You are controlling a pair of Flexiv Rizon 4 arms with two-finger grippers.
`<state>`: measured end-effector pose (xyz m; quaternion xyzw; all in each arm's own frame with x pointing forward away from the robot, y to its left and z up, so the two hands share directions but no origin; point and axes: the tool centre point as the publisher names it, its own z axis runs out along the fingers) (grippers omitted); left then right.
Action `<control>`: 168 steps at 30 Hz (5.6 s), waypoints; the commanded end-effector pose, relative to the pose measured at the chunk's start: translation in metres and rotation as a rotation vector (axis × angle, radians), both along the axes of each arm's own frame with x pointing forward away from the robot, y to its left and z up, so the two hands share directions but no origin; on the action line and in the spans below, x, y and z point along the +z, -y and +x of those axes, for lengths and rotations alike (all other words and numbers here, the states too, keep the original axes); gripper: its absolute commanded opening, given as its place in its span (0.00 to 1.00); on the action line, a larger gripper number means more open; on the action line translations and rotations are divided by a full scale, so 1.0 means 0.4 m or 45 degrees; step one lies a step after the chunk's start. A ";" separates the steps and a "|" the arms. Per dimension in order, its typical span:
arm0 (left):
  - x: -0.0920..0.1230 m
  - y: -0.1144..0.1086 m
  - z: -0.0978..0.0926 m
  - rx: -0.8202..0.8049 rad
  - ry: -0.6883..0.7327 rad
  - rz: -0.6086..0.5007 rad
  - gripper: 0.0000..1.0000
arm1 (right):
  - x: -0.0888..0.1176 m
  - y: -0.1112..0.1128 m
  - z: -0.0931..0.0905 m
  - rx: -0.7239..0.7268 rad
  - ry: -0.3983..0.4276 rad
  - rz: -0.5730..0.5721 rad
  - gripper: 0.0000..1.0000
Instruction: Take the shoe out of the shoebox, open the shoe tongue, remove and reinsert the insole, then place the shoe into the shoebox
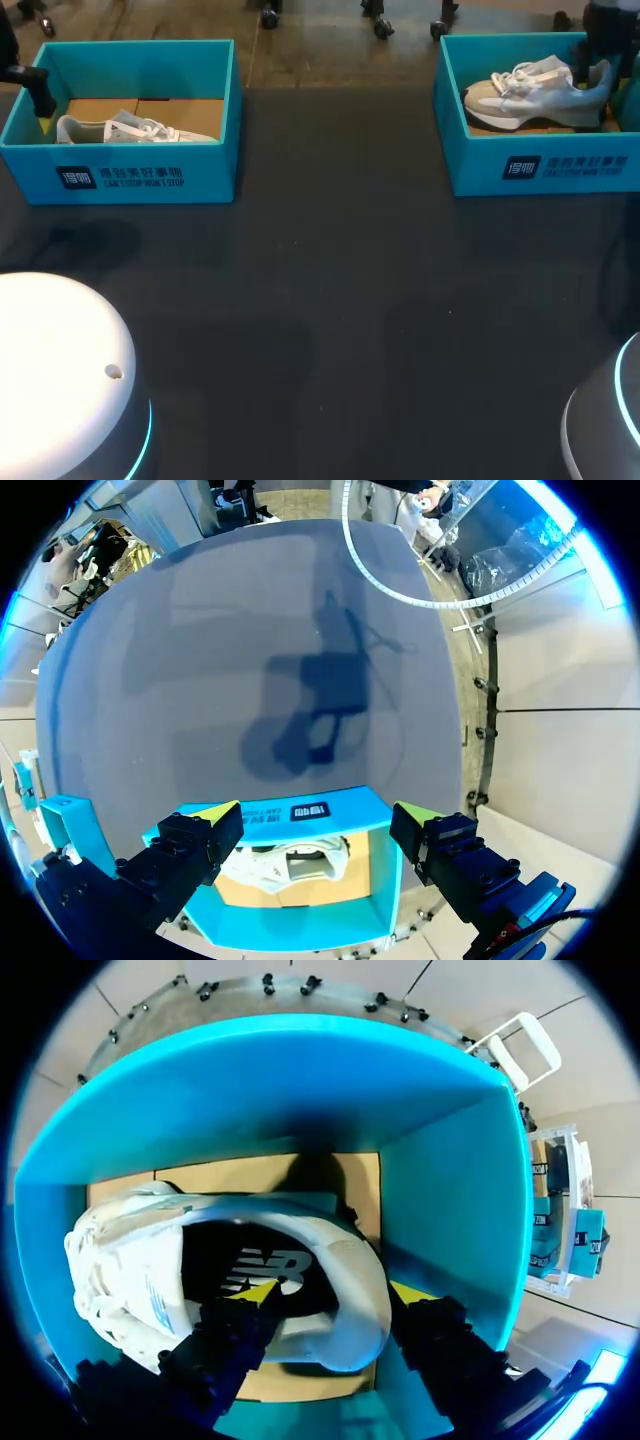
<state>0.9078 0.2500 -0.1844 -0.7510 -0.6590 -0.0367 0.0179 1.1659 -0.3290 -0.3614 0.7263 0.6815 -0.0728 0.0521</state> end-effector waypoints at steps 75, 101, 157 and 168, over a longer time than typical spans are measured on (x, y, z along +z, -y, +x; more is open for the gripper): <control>0.000 0.000 -0.003 -0.001 0.004 0.001 1.00 | 0.425 -0.033 -0.077 -0.319 0.202 -0.135 0.00; 0.000 0.000 -0.003 -0.001 0.004 0.001 1.00 | 0.556 -0.177 -0.245 -0.232 0.383 -0.177 0.00; 0.000 0.000 -0.003 -0.001 0.004 0.001 1.00 | 0.503 -0.430 -0.528 -0.190 0.292 -0.233 0.00; 0.000 0.000 -0.003 -0.001 0.004 0.001 1.00 | 0.458 -0.664 -0.762 -0.112 0.290 -0.229 0.00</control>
